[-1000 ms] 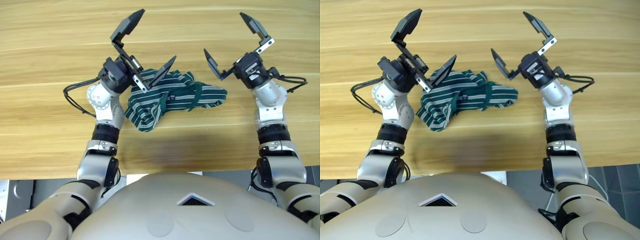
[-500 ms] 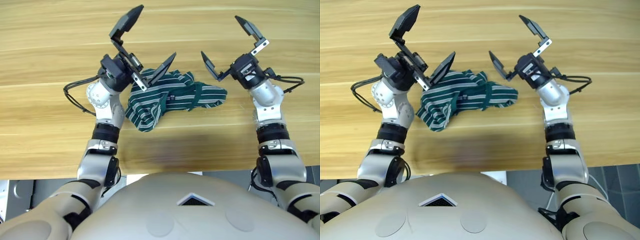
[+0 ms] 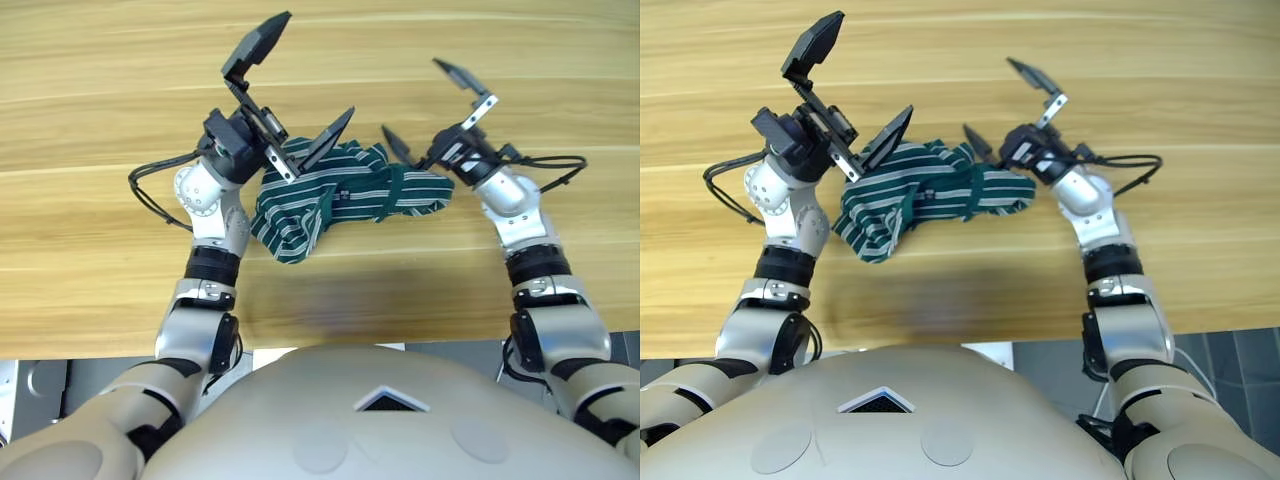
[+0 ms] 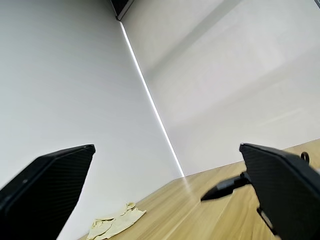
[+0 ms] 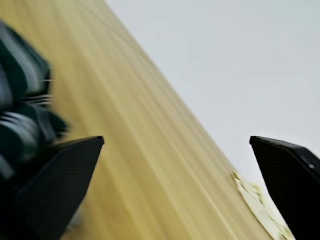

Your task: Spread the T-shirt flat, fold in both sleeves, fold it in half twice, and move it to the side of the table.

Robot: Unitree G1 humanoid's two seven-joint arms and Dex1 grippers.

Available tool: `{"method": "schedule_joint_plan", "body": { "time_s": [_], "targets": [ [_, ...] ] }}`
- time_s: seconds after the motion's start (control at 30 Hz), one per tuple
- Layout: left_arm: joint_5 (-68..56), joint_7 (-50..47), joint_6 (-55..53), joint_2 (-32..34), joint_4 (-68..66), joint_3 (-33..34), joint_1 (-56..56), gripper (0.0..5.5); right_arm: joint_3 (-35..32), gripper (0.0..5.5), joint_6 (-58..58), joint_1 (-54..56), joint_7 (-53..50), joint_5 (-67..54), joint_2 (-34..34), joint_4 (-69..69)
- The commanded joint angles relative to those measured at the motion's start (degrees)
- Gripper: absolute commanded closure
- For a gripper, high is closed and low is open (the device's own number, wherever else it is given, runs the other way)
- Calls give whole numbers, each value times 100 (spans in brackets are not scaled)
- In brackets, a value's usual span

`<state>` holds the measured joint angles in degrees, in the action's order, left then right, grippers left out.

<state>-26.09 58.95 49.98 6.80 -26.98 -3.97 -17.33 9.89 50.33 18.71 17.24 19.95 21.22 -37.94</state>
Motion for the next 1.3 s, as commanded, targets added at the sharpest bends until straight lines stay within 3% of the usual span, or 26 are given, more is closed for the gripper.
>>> {"method": "schedule_joint_plan", "body": {
  "time_s": [0.03,0.13,0.33,0.57,0.8,1.0,1.13,1.3],
  "targets": [
    [131,-23,43,11,59,-20,38,11,434,10,211,-455,588,-397,196,605],
    [158,-46,43,-5,61,-14,57,11,1049,10,619,-1288,1442,-985,819,1346],
    [201,-77,47,3,59,-12,95,11,1060,10,720,-2077,1982,-2477,1712,2669],
    [484,-177,145,110,-9,-10,137,11,1197,10,236,-2037,1865,-1193,1443,2031],
    [1281,295,274,1680,531,-206,766,11,23,10,-94,-1892,1278,-2194,1439,2696],
    [1988,-291,140,2761,810,371,1044,11,-536,10,-164,-2166,1484,-2734,1801,3153],
    [3242,-1061,84,3263,268,548,1006,11,-543,10,-375,-1825,1261,-1689,1734,2604],
    [4445,-1590,24,3205,95,-115,971,11,-152,10,-701,-1429,642,111,1660,1779]
  ]
}}
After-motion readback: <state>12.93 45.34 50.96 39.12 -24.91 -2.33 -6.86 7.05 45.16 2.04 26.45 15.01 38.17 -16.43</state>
